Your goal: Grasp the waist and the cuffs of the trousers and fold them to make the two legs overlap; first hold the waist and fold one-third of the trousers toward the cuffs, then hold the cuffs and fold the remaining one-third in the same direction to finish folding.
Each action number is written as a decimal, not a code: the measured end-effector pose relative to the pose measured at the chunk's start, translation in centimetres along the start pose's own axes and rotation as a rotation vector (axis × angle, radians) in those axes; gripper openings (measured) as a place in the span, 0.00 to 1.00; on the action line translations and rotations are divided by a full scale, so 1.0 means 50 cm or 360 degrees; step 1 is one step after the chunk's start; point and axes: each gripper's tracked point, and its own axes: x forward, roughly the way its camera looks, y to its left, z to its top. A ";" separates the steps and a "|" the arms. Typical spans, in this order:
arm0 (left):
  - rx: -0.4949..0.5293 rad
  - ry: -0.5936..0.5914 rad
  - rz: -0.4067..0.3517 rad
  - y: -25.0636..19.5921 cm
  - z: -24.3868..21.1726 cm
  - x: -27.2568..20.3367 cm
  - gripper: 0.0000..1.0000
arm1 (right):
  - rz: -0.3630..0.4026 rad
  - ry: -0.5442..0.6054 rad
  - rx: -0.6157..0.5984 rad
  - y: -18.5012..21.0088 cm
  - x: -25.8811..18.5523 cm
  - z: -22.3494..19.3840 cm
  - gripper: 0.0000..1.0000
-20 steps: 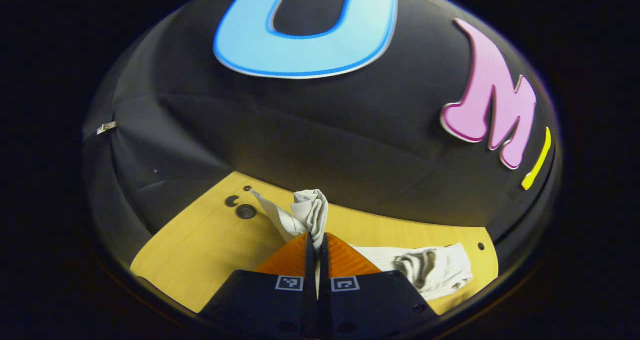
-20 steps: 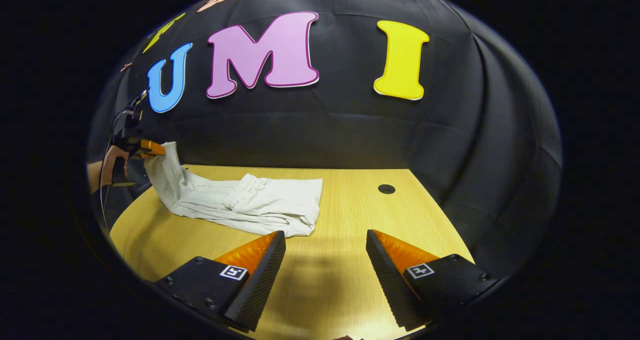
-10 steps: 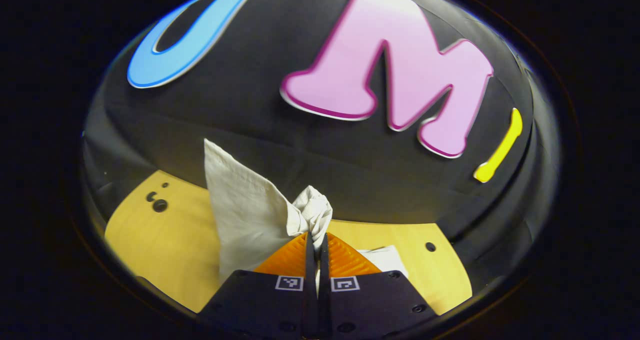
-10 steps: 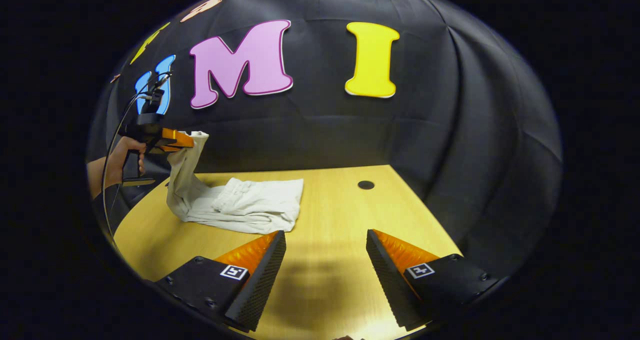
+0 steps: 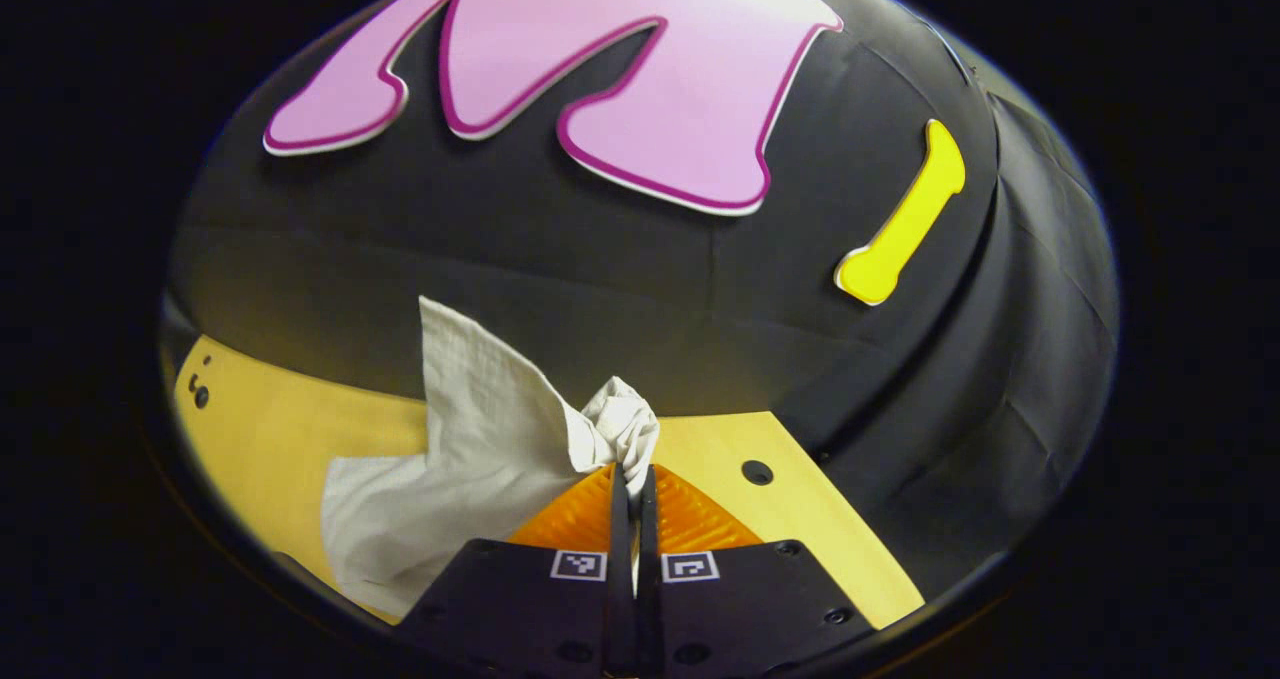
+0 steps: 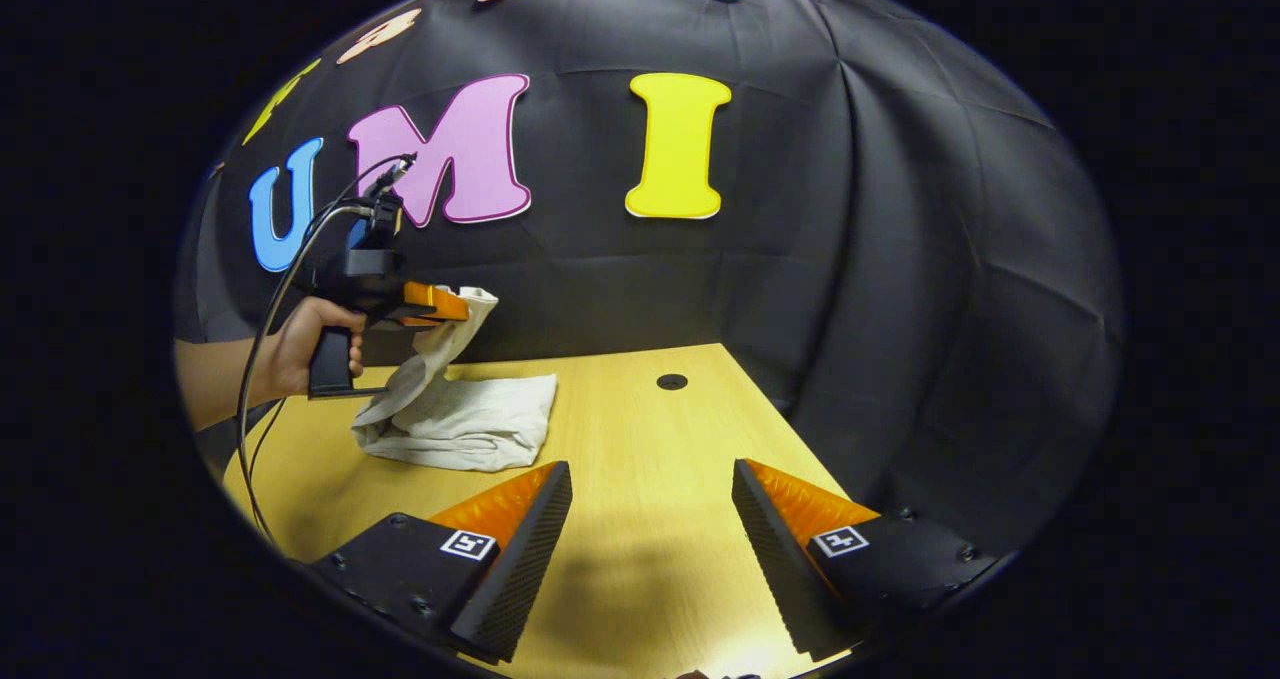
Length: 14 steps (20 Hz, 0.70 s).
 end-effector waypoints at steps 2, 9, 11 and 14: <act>-0.0029 0.0044 -0.0010 -0.023 -0.031 0.025 0.06 | -0.0012 0.0003 0.0007 -0.013 -0.013 -0.007 0.99; 0.0046 0.0174 0.0066 -0.049 -0.103 0.015 0.41 | -0.0028 0.0005 0.0093 -0.036 -0.046 -0.031 0.99; 0.0087 0.0137 0.0071 -0.047 -0.095 -0.021 0.36 | -0.0017 -0.0044 0.0108 -0.031 -0.054 -0.005 0.99; 0.0102 0.0116 0.0077 -0.053 -0.092 -0.081 0.73 | 0.0004 -0.0114 0.0069 -0.024 -0.072 0.026 0.98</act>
